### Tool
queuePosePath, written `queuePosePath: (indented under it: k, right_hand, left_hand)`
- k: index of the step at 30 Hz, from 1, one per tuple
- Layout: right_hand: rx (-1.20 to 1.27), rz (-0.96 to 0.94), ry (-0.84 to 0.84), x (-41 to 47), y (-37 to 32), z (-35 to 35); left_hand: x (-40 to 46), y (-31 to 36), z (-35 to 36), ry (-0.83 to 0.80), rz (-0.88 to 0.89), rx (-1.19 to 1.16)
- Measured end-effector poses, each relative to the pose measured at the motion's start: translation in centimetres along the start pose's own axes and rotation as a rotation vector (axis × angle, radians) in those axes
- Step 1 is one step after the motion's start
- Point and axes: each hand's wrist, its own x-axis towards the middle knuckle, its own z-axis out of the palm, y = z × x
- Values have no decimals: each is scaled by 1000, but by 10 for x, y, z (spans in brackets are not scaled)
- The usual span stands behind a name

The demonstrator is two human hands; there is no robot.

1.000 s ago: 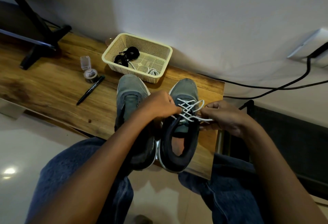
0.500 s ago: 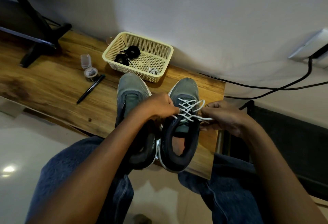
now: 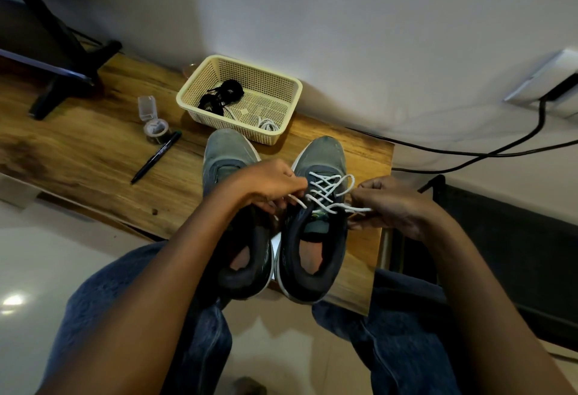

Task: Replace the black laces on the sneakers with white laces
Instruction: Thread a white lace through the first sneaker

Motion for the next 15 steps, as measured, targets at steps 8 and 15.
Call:
queuePosePath:
  k: [8,15]
  right_hand:
    - [1,10,0,2,1,0]
    - [-2,9,5,1,0,1]
  left_hand:
    - [5,-1,7,-58,10,103]
    - [3,-4,-4,55,62,90]
